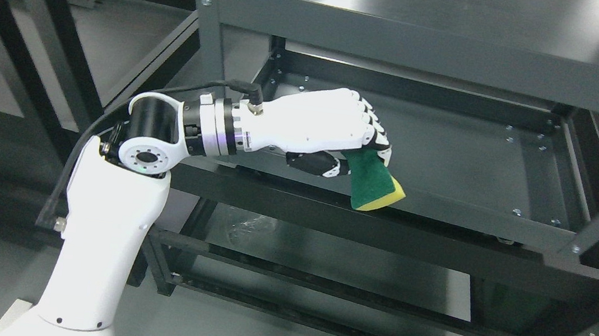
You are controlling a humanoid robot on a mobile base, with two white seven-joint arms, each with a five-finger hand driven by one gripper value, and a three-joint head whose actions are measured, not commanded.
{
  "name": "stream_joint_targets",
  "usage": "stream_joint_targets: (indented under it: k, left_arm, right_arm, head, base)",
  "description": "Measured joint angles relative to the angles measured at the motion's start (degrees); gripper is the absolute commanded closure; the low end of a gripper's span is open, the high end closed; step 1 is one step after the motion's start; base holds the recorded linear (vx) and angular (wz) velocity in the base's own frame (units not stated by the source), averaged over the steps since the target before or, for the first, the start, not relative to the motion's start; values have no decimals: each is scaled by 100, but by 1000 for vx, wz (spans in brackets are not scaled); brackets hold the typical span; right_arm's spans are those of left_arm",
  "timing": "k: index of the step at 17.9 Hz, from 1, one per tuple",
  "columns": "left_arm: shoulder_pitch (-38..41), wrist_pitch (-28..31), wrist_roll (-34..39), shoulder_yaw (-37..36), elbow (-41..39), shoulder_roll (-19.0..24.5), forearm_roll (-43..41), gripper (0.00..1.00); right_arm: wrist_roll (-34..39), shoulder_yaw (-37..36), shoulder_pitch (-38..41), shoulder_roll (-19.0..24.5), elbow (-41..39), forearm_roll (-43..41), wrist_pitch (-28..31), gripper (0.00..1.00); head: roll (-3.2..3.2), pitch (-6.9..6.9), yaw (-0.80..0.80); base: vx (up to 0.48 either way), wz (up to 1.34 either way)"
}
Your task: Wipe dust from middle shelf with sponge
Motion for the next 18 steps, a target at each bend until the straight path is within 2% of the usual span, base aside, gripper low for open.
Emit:
stream_joint_targets:
  k: [6, 12, 18]
  left_arm:
    - [-1459, 184, 45, -672, 165, -2, 270, 100]
    - [-3015, 1029, 387, -1633, 551, -5, 201, 99]
    - [-3517, 1396, 849, -2334, 1052, -7, -465, 100]
  right_arm:
    - [0, 0, -1, 0, 0, 0, 0, 0]
    - [0, 0, -3, 0, 0, 0, 0, 0]
    - [0, 0, -1, 0, 0, 0, 0, 0]
  head:
    - [0, 0, 0]
    - [0, -1, 0]
    - [0, -1, 0]
  base:
    - [38, -270]
    - [-6, 45]
    - [-1, 6]
